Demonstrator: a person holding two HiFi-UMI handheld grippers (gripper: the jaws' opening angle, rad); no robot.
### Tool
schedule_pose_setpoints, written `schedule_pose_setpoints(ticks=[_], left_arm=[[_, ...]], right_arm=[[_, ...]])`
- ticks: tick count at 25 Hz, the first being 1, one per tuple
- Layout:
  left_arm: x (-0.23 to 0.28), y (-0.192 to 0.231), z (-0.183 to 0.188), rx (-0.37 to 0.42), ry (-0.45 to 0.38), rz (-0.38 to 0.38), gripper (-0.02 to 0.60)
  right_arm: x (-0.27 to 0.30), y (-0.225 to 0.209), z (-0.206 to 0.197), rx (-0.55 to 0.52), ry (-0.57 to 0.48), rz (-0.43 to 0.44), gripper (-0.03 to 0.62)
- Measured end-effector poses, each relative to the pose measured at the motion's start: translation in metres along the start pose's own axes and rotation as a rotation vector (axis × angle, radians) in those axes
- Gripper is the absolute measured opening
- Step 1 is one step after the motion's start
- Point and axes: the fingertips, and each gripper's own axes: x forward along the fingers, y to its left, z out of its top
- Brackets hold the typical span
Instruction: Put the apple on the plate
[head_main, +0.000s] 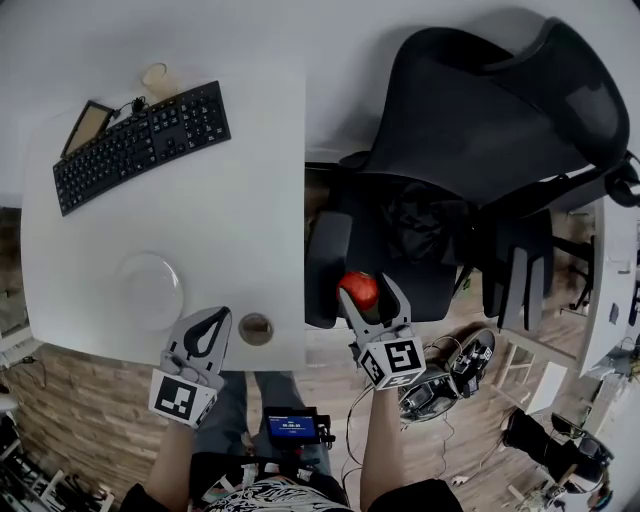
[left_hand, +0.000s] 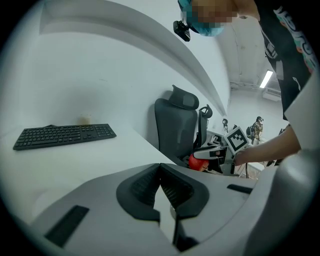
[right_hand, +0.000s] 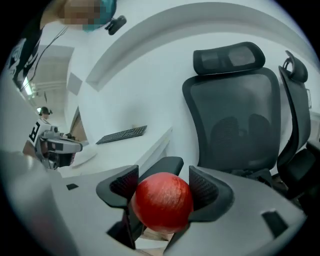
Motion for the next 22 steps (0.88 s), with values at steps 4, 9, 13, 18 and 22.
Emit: schedule_pose_setpoints(ticks=[4, 9, 13, 18, 22], left_arm=[[0.0, 0.002, -0.004, -0.012, 0.0, -0.006, 0.015], [-0.001, 0.003, -0.004, -0.017, 0.0, -0.023, 0.015], [0.0, 0.0, -0.007, -0.034, 0.003, -0.042, 0.015], [0.002, -0.004, -0.012, -0.038, 0.01, -0.059, 0.015], [0.003, -0.008, -0.015, -0.045, 0.018, -0.067, 0.015]], right_arm=[[-0.003, -0.007, -0.006, 0.085, 0.034, -0.012, 0.304], [-0.012, -0.008, -0.025, 0.107, 0.126, -0.001, 0.322], [-0.02, -0.012, -0.043, 0.193, 0.136, 0.019, 0.333], [-0.027, -0.015, -0.061, 0.29, 0.138, 0.051, 0.333], [-0.03, -0.018, -0.066, 0.348, 0.111, 0.072, 0.331]])
